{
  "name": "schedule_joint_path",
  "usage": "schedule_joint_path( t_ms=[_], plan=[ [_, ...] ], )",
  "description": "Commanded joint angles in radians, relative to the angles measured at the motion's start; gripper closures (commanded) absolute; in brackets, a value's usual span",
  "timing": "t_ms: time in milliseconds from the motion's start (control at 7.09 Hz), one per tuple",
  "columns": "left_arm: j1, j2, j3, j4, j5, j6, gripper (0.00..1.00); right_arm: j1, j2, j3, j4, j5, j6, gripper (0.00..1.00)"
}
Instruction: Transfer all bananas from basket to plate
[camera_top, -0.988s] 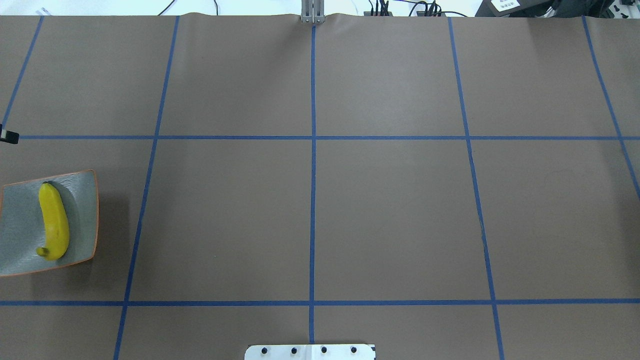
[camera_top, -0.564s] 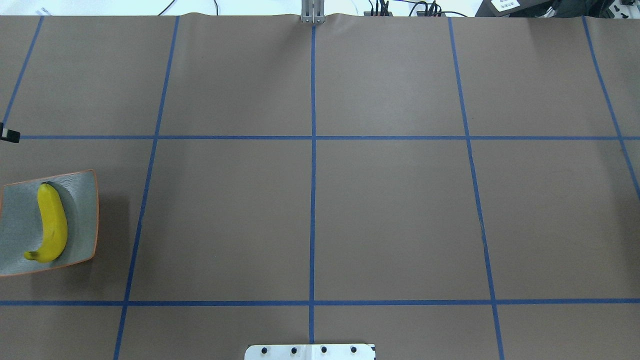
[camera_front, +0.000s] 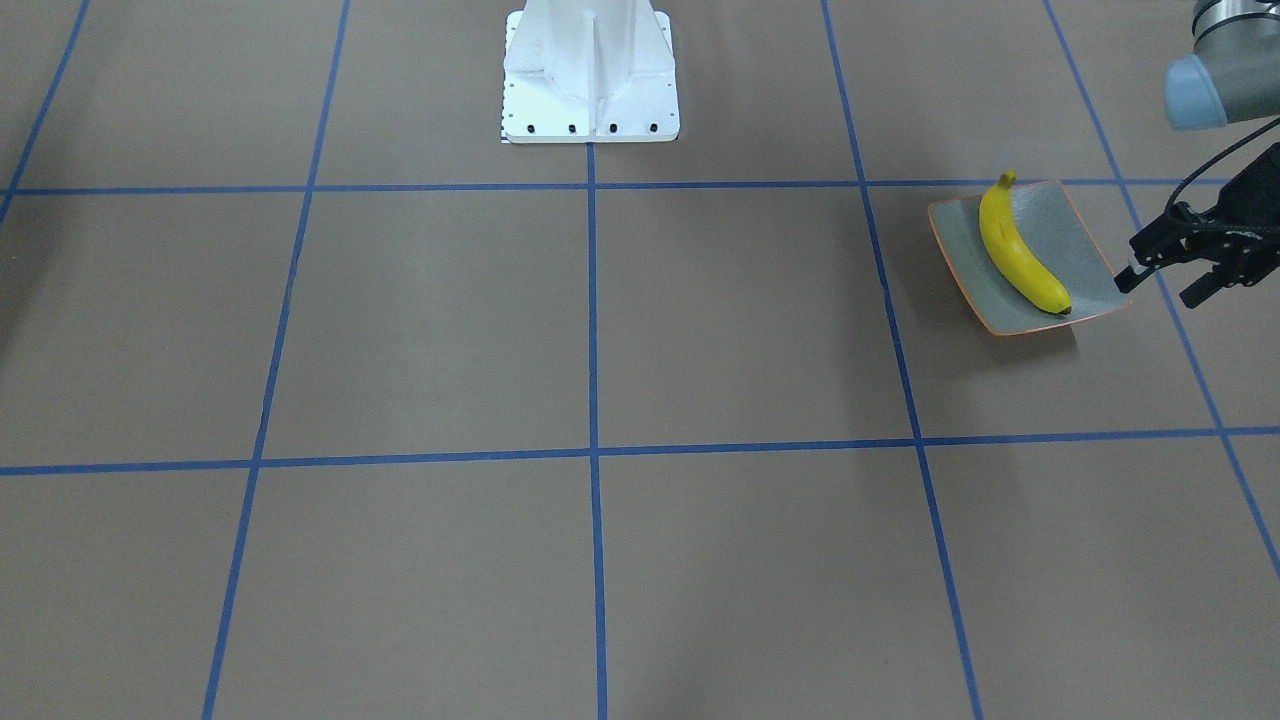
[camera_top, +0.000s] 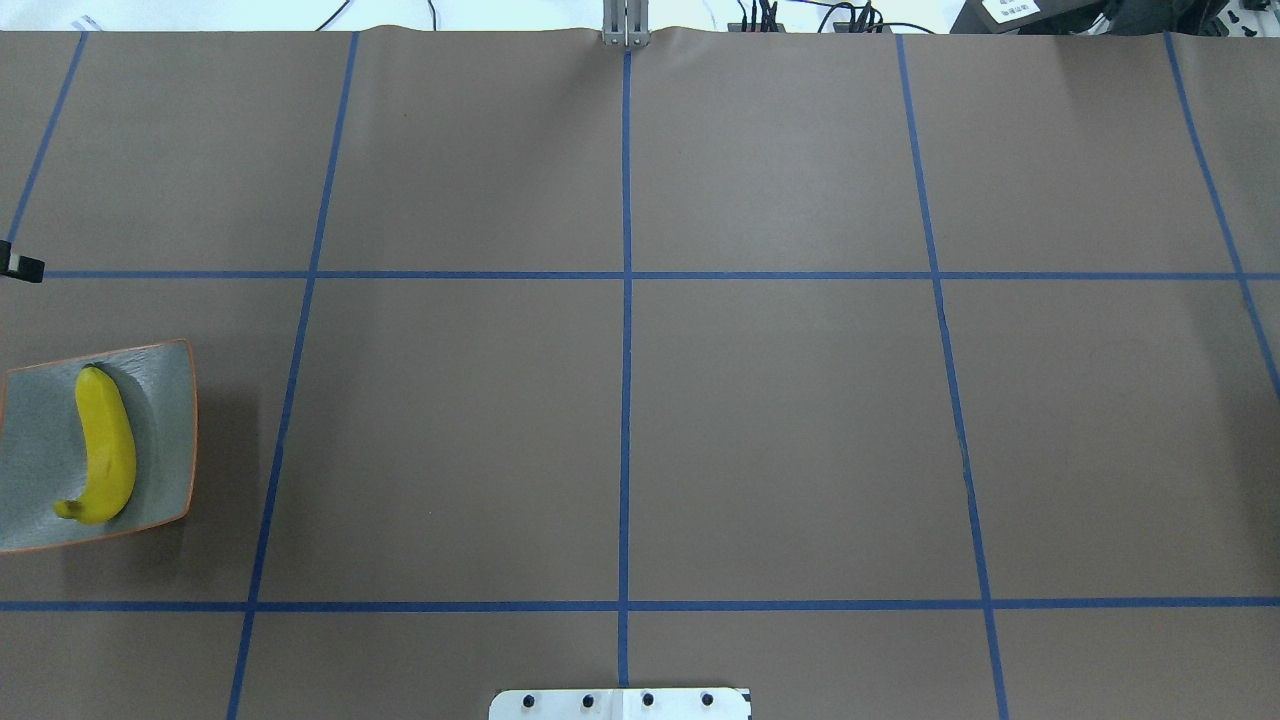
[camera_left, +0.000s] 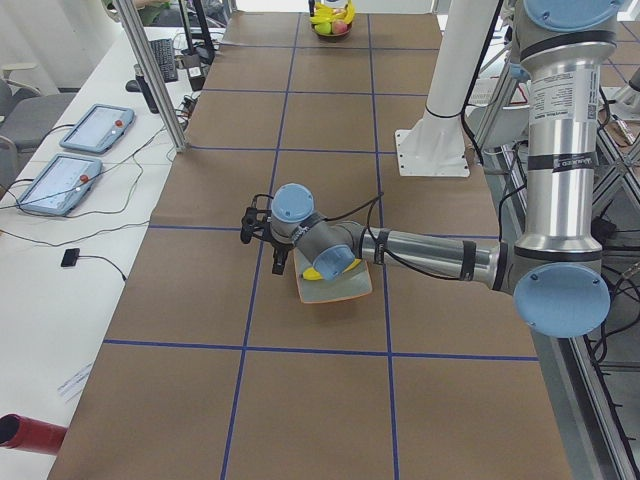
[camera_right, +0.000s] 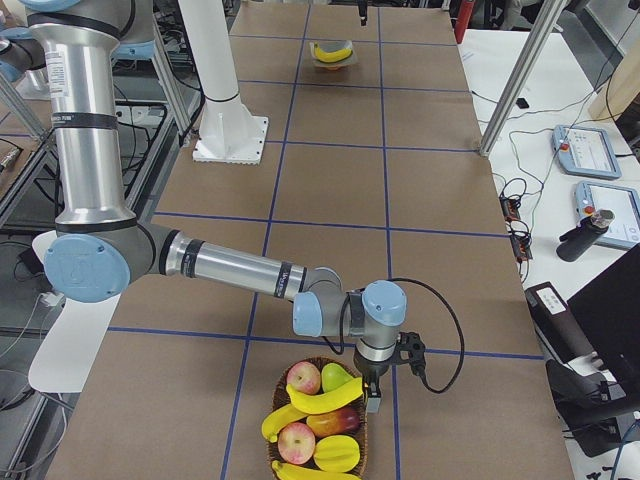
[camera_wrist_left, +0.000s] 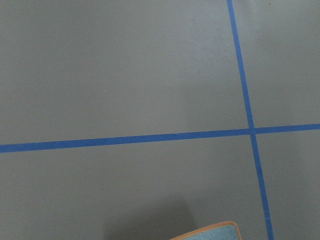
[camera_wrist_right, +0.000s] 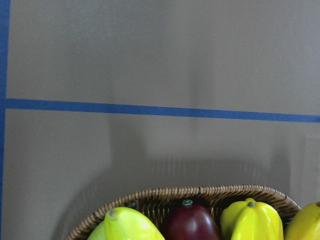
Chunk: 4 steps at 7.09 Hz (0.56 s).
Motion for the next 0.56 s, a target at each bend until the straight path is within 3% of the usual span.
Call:
schedule_joint_path(
  t_ms=[0, 423],
  plan=[
    [0.0, 0.0, 0.001, 0.0, 0.0, -0.002, 0.0, -0.036, -0.006, 0.0, 0.001, -0.025, -0.006, 0.01],
    [0.002, -0.009, 0.001, -0.001, 0.0, -0.004, 0.0, -0.055, -0.023, -0.006, -0.002, -0.058, -0.008, 0.01]
  ],
)
